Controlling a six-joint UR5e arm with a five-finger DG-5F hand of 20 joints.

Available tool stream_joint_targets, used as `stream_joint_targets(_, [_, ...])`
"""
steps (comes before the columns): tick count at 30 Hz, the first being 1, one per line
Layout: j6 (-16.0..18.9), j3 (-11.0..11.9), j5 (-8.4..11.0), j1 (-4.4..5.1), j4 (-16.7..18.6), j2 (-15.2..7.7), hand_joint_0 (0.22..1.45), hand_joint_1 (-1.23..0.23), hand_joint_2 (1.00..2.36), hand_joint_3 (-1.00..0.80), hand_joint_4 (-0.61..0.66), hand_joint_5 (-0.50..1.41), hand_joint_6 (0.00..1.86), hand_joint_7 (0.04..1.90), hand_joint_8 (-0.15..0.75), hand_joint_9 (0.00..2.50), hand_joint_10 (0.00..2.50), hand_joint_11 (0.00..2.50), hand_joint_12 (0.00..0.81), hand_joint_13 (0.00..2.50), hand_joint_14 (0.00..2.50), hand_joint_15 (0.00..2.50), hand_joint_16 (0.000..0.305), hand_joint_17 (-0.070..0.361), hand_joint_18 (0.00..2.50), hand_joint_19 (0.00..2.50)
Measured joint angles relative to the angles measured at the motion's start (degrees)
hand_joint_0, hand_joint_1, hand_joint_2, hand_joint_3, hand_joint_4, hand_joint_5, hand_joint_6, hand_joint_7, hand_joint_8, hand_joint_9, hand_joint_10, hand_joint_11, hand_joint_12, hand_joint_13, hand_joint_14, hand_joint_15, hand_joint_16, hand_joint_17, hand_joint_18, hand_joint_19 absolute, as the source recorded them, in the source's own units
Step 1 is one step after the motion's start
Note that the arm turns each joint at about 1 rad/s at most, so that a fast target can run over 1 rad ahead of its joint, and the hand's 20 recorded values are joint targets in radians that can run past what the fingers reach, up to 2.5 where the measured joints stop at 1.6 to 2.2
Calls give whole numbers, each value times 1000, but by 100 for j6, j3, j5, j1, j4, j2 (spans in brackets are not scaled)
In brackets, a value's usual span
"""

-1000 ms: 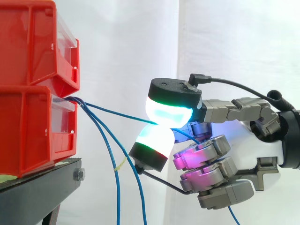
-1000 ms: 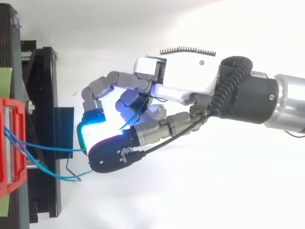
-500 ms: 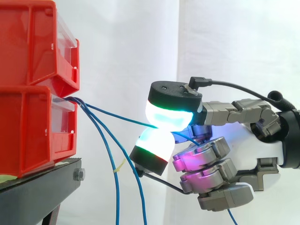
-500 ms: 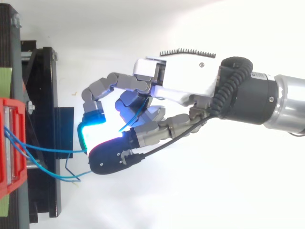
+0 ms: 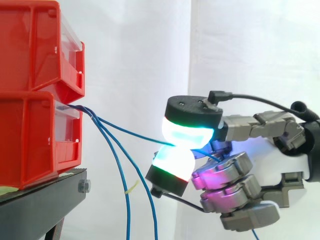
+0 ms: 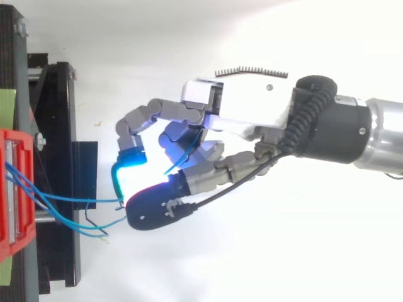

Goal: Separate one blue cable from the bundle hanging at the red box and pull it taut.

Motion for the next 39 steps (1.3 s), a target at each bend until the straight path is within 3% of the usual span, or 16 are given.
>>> stream_joint_targets(6, [91, -361, 36, 7, 15, 294, 789, -761, 1030, -7, -154, -191, 919, 1634, 319, 825, 2500, 1584, 416, 794, 2500, 1720, 37, 83, 1350, 1425])
stream_joint_targets(11, [93, -830, 291, 20, 227, 577, 789, -762, 1030, -7, -155, -191, 919, 1634, 320, 826, 2500, 1588, 413, 795, 2500, 1689, 37, 84, 1353, 1424])
stream_joint_targets(14, [79, -938, 391, 26, 298, 636, 791, -763, 1030, -7, -155, -191, 919, 1634, 318, 826, 2500, 1589, 413, 794, 2500, 1689, 37, 83, 1348, 1419])
stream_joint_targets(23, [1, -978, 439, 51, 609, 653, 790, -763, 1031, -3, -154, -190, 918, 1633, 320, 828, 2500, 1604, 413, 796, 2500, 1695, 38, 85, 1348, 1429])
stream_joint_targets(39, [-206, -982, 447, 49, 438, 655, 791, -763, 1030, -2, -158, -190, 918, 1636, 314, 829, 2500, 1606, 414, 796, 2500, 1706, 38, 84, 1343, 1438])
